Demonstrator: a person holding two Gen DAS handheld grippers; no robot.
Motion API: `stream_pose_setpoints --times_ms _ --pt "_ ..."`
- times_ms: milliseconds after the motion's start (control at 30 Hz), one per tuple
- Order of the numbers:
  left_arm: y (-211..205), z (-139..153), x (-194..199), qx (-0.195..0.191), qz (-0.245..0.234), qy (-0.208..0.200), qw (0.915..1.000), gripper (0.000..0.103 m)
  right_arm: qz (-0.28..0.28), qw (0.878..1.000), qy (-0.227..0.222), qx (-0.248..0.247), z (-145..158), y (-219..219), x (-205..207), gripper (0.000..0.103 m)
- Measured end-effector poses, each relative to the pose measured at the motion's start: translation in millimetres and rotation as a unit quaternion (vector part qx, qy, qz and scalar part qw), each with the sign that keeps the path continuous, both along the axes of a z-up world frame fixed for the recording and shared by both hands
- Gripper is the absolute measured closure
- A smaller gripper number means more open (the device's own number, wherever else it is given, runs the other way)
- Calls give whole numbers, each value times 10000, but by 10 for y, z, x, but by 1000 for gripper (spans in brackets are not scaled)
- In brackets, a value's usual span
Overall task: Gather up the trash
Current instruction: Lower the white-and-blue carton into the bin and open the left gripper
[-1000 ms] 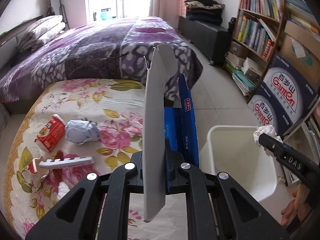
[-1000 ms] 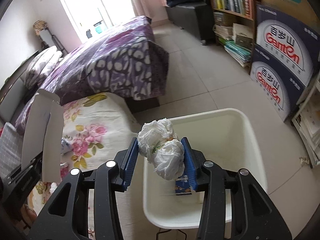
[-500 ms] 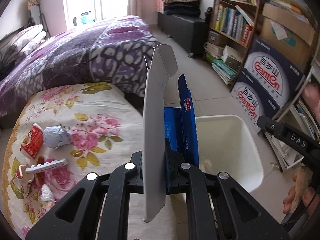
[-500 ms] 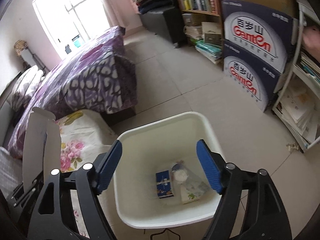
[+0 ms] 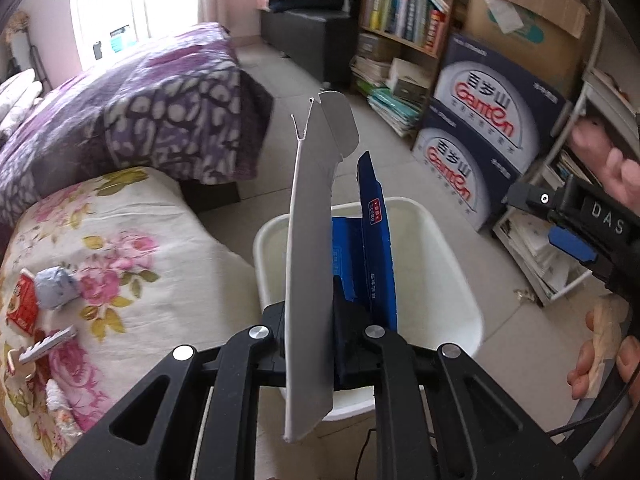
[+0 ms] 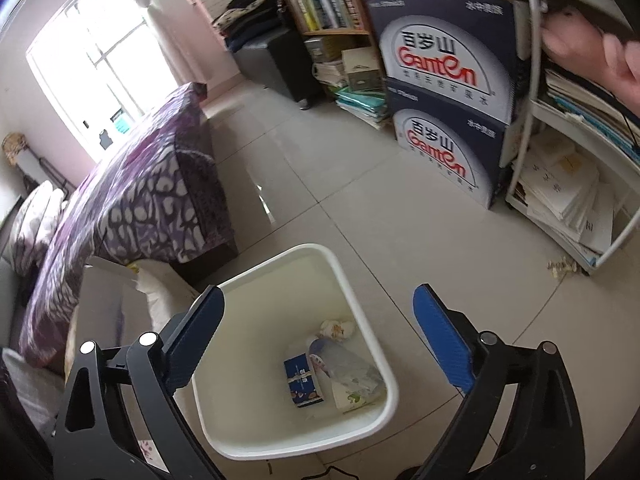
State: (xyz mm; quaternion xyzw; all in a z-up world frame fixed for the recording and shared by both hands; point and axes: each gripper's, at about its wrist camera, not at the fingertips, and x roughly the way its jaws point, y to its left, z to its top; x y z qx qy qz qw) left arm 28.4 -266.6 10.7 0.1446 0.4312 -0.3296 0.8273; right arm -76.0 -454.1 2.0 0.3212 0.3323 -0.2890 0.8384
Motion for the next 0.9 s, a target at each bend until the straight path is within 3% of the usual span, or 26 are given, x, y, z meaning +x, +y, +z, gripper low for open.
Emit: stream_pose_setpoints --times_ms 167,200,267,300,467,700,900 --pt "-200 -67 -22 -62 -300 216 9993 82 -200 9996 -95 158 -7 -140 -101 10" --pt "-224 -85 -19 -90 -328 269 9991 77 -234 9995 -110 180 -9 -163 -116 10" --pt "-253 -117 8 -234 -401 439 9980 52 -269 9993 -131 207 -9 -186 -131 10" --pt "-262 -132 18 -301 -411 514 9974 48 -283 9993 -137 215 -8 -195 -135 10" --pt "-258 -202 22 -398 -271 682 9965 46 -277 9995 -103 148 2 -178 -127 9" --pt "-163 -116 -93 -126 -129 94 9998 45 -139 9998 -54 -133 55 -23 -19 8" --pt "45 -15 -144 229 133 -693 9972 33 78 9991 32 -404 88 202 152 7"
